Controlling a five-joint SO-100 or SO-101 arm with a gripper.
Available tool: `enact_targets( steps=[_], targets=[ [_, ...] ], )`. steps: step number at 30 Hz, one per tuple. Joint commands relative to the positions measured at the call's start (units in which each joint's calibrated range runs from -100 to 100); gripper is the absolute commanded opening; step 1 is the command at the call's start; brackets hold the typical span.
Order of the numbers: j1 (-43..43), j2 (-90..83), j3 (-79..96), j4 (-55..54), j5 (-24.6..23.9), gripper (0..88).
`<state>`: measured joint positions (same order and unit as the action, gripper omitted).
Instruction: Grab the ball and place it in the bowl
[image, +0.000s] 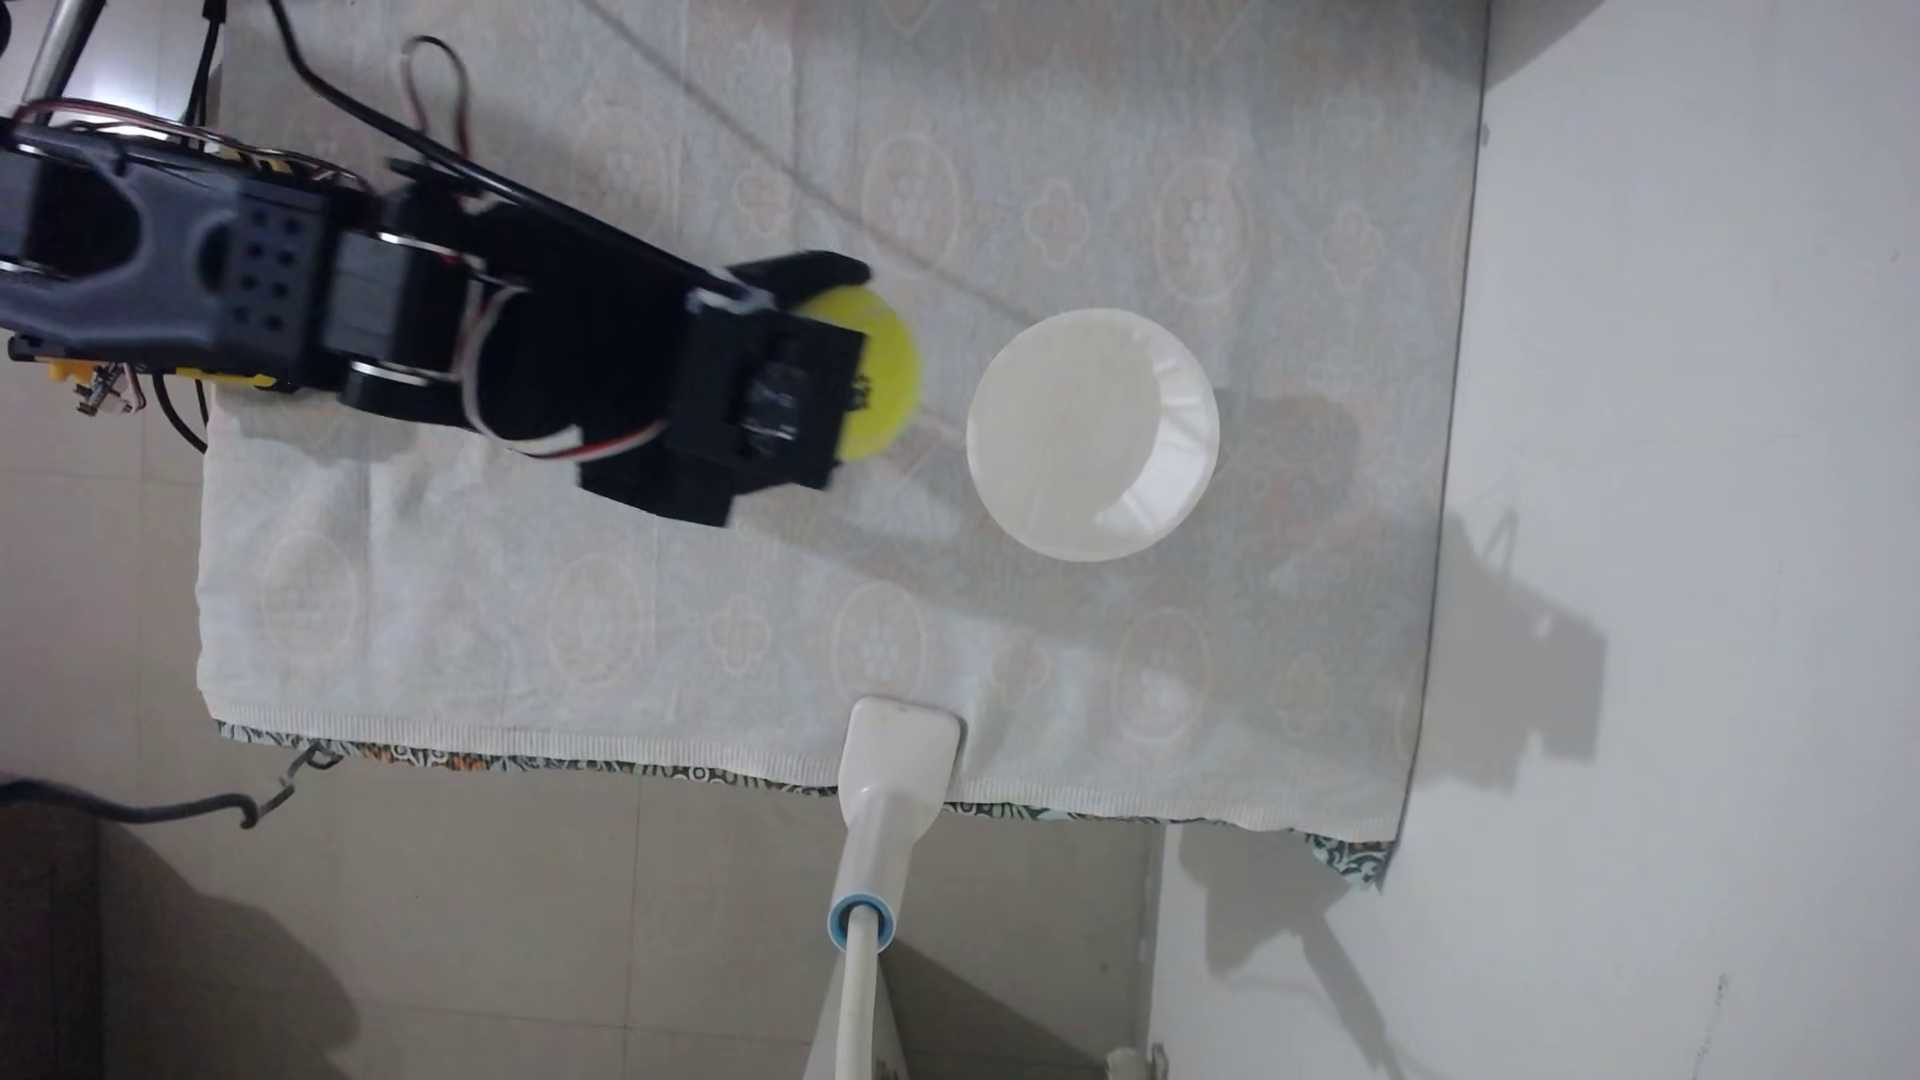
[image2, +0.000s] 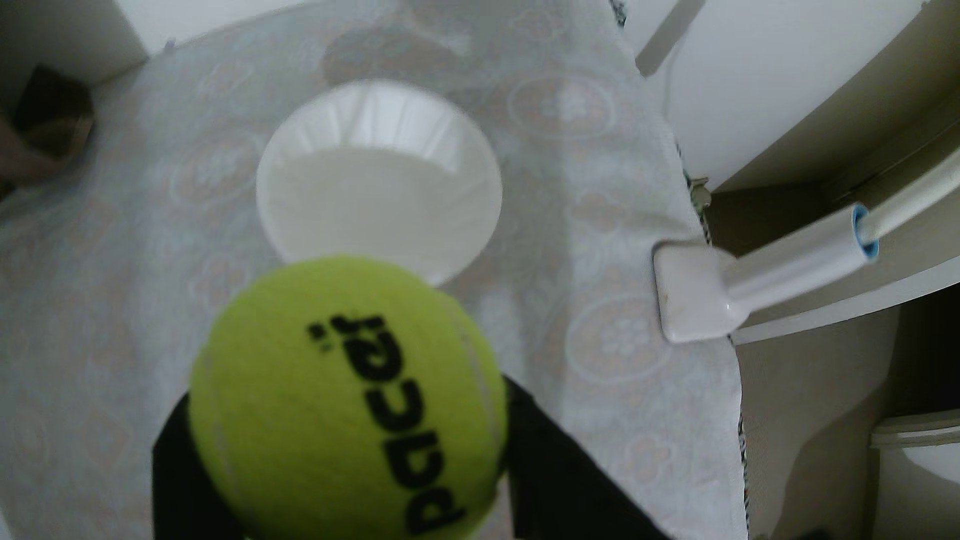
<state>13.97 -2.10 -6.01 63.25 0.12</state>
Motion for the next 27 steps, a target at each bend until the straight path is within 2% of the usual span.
enact_targets(
  steps=[1, 16, 19, 23, 24, 27],
  targets=[
    [0.78, 4.88, -13.39, -2.02, -0.78, 26.1],
    [-0.54, 22.99, -37.29, 2.91, -2.74, 27.9],
    [-0.32, 32.56, -52.46, 7.92, -3.32, 28.0],
    [-0.1, 53.49, -93.99, 19.83, -2.39, 29.1],
    [-0.32, 52.12, -90.08, 18.85, -2.54, 29.3],
    [-0.21, 53.97, -93.54, 19.83, -4.0, 30.5]
  ],
)
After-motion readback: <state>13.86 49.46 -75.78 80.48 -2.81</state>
